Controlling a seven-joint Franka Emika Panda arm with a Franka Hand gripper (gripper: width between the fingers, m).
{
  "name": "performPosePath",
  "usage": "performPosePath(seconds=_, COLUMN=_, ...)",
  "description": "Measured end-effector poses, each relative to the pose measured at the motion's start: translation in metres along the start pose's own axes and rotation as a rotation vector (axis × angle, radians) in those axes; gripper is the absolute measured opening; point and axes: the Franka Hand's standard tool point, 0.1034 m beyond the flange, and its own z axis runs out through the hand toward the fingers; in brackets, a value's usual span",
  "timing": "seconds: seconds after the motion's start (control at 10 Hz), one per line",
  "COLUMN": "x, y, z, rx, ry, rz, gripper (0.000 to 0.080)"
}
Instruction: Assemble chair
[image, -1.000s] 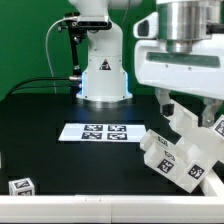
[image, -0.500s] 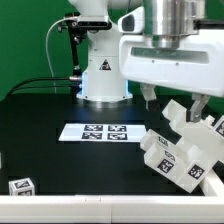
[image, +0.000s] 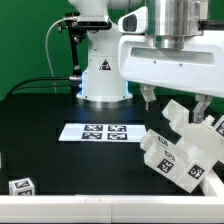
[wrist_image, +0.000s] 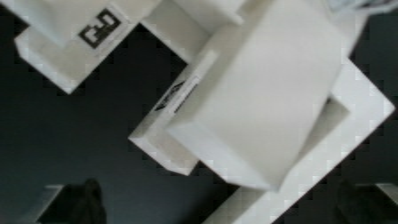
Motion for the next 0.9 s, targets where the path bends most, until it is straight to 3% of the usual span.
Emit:
performPosePath(seconds=0.2, x=-0.006, y=0.001, z=-0.006, rx=-0.010, ry=-0.027, rz=-0.186, gripper=0.0649)
performPosePath(seconds=0.5, x=-0.006, y=0.002, z=-0.002, rx=-0.016, ry=-0.029, rz=-0.172, gripper=0.0649)
performPosePath(seconds=0.7, x=-0.004, y=0.012, z=0.007, rx=-0.031, ry=-0.038, rz=-0.267, gripper=0.0649)
performPosePath(seconds=0.9, x=0.012, y=0.030, z=0.013, rx=-0.016, ry=-0.016, rz=-0.279, gripper=0.0649)
